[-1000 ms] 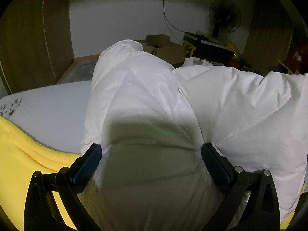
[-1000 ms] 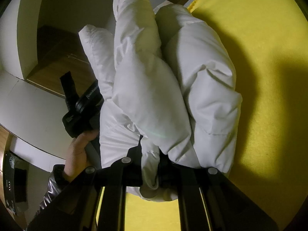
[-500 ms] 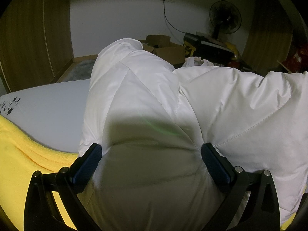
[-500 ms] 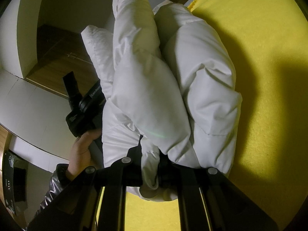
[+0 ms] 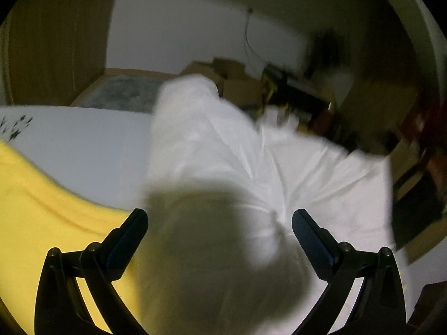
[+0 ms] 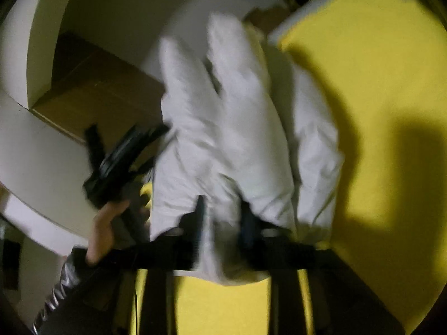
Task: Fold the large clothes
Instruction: 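Lift and turn the bundle with both grippers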
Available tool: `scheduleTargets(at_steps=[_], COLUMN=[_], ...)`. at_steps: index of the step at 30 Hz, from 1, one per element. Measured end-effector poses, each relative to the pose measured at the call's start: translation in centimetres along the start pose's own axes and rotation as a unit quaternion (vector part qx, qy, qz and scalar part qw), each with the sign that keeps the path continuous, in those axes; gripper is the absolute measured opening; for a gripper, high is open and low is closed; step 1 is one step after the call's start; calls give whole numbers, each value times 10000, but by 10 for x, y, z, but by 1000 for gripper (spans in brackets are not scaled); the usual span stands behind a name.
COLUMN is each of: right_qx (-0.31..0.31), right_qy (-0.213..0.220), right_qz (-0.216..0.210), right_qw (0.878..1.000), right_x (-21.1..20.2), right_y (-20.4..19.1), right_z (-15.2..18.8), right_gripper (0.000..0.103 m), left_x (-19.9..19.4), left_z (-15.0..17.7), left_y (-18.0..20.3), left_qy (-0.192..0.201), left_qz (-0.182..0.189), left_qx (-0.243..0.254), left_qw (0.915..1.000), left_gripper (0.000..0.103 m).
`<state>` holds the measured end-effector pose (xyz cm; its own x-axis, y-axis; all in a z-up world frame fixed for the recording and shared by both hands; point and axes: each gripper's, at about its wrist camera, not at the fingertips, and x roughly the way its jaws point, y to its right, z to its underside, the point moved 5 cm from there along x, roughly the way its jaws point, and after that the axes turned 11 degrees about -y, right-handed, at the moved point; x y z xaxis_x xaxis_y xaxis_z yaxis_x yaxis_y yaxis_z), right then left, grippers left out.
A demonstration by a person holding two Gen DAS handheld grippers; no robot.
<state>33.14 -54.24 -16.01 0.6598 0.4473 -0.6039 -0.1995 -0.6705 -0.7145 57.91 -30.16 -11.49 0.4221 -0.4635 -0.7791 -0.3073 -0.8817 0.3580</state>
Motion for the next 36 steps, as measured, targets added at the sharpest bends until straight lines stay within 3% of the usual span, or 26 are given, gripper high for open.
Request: scheduleTargets(at_steps=[1, 4, 6, 7, 8, 10, 11, 12, 13, 14, 16, 21, 25, 29, 33, 36], right_qx=[-104, -731, -1103, -1210, -1178, -689, -589, -524, -492, -261, 409, 384, 495, 362, -156, -301], right_qy=[244, 1079, 1082, 878, 736, -35, -271, -462, -479, -537, -585, -658, -686, -760, -315, -42], right_qz=[129, 464, 479, 534, 550, 333, 229, 442, 813, 865, 323, 481, 359, 542, 489, 942], right_qw=[9996, 9904, 9868, 9873, 9888, 9971, 9976, 9966, 9943, 9945, 9969, 9959, 9958, 9950, 9982, 9951], right_x=[-12, -46, -37, -18, -5, 50, 66, 87, 98, 110, 115, 120, 122, 119, 99, 95], right_y=[-11, -71, -101, -112, -113, -99, -94, -83, -73, -54, -26, -4, 3, -13, -59, -71], right_z=[-4, -30, -50, -65, -73, -91, -93, -93, -92, -91, -92, -83, -76, -79, -85, -101], right_gripper=[65, 68, 65, 58, 39, 16, 12, 9, 0, 0, 0, 0, 0, 0, 5, 2], left_x=[-14, -39, -49, -54, -59, -67, -70, -73, -75, -78, -83, -83, -94, -114, -125, -127], left_z=[-3, -10, -12, -12, -11, -6, -3, 2, 3, 10, 10, 15, 29, 37, 35, 33], left_y=[-7, -19, -22, -25, -25, -27, -28, -28, -29, -28, -32, -47, -54, -61, -69, -68], left_qy=[34, 131, 179, 169, 144, 83, 43, 21, -2, 7, 11, -61, -164, -73, -14, 13], left_qz=[2, -244, -326, -333, -315, -210, -169, -162, -155, -170, -219, -205, -67, -85, -104, -54], left_qx=[-37, 66, 66, 29, 6, -38, -43, -29, 18, 38, 74, -125, -268, -167, -293, -319], left_qw=[10000, 9996, 9993, 9993, 9994, 9997, 9998, 9999, 9999, 9998, 9997, 9997, 9995, 9998, 9995, 9995], left_gripper=[103, 103, 103, 103, 103, 103, 103, 103, 103, 103, 103, 103, 103, 103, 103, 103])
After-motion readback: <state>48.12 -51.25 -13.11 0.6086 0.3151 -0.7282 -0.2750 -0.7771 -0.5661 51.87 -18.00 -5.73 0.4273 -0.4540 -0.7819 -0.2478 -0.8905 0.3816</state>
